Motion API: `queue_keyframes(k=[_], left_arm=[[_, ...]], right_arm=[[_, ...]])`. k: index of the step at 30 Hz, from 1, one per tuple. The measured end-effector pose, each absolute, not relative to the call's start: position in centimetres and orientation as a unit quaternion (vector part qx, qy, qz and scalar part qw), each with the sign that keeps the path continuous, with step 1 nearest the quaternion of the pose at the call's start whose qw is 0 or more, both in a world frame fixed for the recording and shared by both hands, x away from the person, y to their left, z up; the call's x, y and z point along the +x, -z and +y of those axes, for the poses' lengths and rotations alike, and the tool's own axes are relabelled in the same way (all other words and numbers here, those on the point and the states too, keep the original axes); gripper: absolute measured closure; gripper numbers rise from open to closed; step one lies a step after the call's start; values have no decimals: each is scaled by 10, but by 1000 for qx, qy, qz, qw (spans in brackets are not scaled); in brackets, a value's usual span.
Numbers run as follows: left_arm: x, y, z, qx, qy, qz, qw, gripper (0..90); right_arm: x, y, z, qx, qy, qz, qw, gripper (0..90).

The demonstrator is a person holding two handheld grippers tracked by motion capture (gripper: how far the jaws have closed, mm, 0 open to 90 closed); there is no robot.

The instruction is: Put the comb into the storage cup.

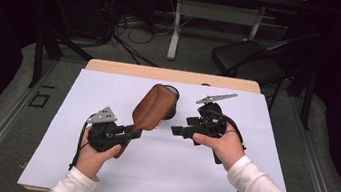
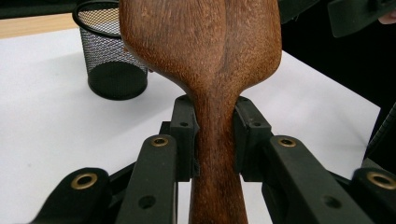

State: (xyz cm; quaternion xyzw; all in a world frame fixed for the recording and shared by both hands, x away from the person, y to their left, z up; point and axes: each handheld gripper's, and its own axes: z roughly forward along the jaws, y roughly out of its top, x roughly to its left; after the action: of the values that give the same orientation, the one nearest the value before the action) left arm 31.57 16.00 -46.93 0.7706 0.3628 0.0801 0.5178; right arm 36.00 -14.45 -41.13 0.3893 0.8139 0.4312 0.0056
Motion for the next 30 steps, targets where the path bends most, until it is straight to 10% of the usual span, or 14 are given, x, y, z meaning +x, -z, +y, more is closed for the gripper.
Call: queue_keyframes(k=[30], left_arm=[[315,471,159,769,-79,362,520,728]], right_arm=[[382,399,-129,414,-479,774,-5,329]])
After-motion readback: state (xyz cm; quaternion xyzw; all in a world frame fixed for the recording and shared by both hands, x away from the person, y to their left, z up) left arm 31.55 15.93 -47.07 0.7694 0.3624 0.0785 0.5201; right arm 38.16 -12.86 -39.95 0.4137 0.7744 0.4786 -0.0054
